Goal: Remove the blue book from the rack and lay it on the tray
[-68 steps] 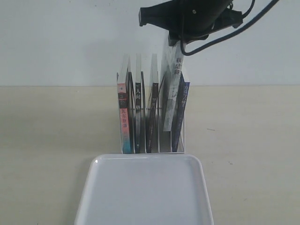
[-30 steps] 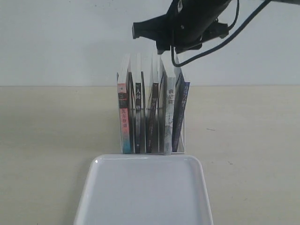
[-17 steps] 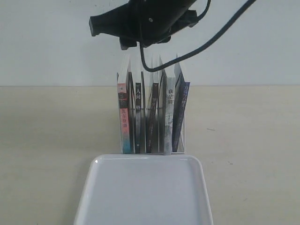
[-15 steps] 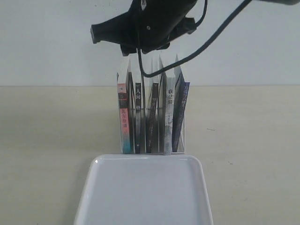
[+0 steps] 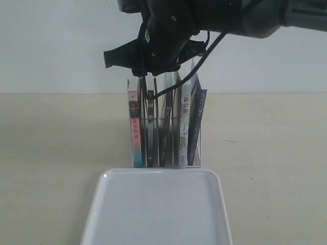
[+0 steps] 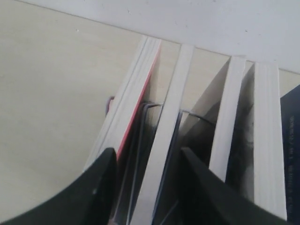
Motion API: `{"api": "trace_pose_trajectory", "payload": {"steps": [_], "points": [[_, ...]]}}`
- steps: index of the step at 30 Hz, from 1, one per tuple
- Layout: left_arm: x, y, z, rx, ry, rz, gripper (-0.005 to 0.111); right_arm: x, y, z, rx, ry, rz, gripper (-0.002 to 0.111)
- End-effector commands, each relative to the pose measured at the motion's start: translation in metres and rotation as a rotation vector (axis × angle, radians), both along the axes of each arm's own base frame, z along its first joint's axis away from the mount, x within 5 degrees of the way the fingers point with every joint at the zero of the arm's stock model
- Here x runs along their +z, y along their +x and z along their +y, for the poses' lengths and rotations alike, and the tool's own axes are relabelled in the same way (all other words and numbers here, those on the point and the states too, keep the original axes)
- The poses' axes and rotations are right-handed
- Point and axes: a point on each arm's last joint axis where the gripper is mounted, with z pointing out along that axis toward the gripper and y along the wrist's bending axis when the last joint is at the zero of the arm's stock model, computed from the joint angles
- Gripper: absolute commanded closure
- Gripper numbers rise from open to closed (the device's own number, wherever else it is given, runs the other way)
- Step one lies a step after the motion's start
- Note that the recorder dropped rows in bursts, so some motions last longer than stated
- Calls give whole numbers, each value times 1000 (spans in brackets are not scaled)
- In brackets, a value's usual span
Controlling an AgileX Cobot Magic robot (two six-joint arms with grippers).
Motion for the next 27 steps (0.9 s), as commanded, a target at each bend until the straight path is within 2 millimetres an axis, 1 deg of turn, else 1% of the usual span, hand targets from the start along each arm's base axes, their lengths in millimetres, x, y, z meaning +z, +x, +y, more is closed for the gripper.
{"api": "trace_pose_trajectory", "payload": {"steps": [1, 5, 13, 16, 18, 20, 27], "points": [[-1, 0, 0, -1, -9, 3, 103, -7, 5, 1, -14, -12, 6, 68], [-1, 0, 0, -1, -9, 3, 103, -12, 7, 2, -19, -17, 13, 68], [-1, 0, 0, -1, -9, 3, 103, -12, 7, 0, -34, -30, 10, 68], [-1, 0, 0, -1, -9, 3, 103, -13, 7, -1, -38, -38, 13, 77], [-1, 0, 0, -1, -9, 3, 103, -13, 7, -1, -39, -36, 15, 86], [-1, 0, 0, -1, -9, 3, 103, -13, 7, 0, -38, -35, 13, 91], [-1, 0, 0, -1, -9, 3, 103, -13, 7, -1, -43, -42, 20, 91]]}}
